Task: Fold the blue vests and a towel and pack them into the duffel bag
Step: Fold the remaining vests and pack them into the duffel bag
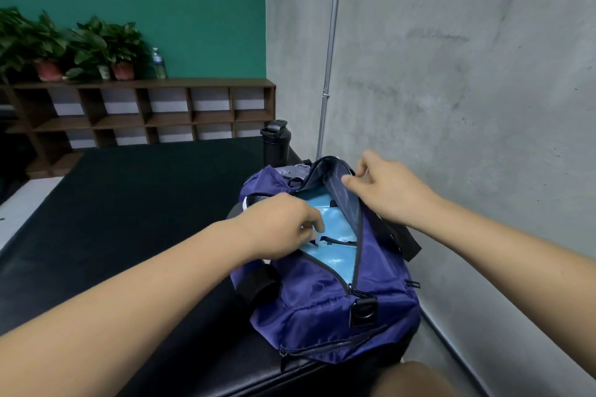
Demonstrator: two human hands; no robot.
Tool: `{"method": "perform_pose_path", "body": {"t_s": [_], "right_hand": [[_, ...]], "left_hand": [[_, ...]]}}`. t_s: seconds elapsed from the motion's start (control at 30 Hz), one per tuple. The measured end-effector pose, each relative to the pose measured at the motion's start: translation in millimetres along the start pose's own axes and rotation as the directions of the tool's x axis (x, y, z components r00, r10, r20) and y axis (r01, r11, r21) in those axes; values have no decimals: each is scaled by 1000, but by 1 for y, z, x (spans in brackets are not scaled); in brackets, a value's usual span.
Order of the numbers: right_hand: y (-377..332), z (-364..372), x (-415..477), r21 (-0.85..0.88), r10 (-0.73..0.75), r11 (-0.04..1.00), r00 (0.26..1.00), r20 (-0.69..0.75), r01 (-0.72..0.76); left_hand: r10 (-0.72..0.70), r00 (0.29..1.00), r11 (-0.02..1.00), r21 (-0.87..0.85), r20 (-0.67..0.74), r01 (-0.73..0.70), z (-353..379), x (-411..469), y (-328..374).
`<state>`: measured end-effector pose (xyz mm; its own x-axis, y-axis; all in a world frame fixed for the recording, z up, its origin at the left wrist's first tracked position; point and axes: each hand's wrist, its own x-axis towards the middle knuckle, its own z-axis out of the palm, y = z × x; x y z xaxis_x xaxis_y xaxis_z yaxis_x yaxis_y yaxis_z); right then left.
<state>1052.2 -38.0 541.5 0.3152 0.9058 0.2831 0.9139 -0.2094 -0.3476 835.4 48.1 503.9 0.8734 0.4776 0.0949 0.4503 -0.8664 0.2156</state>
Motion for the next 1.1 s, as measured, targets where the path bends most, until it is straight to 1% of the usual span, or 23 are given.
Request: {"method": "perform_pose_path", "body": {"t_s": [0.07,0.1,0.2,0.27,0.47,0.57,0.73,0.83,0.97,1.1], "right_hand": [[-13,-4,-4,43,-73,996,992,-102,78],[-23,-4,-7,63,-110,991,987,-120,118],[-62,6,-20,115,-195,972,978,-81,203],[-91,18,-29,179,-241,953,970,-34,243],[-178,75,-54,364,-360,880,928,98,304],[-216,110,-63,435,-384,855,908,167,282],[-273,165,-81,513,-433,821,859,275,249],[-299,197,-92,541,-470,803,825,314,251],[-324,232,-102,561,-508,781,802,313,275],[-334,259,-111,539,-536,778,789,299,324]], "left_hand": [[-4,998,1000,-25,-63,2,-11,-20,-13],[-4,996,999,-44,-93,0,-17,-31,-18],[-22,976,997,-75,-216,6,-29,-70,-35],[-72,962,996,-76,-263,54,-33,-100,-49],[-316,925,948,-93,-210,303,-31,-195,-103],[-415,891,910,-89,-185,406,-31,-241,-128],[-544,818,838,-79,-186,540,-32,-315,-163],[-615,763,786,-74,-197,614,-30,-360,-182],[-714,668,692,-72,-211,718,-25,-417,-206],[-795,570,596,-96,-208,797,-19,-465,-229]]}}
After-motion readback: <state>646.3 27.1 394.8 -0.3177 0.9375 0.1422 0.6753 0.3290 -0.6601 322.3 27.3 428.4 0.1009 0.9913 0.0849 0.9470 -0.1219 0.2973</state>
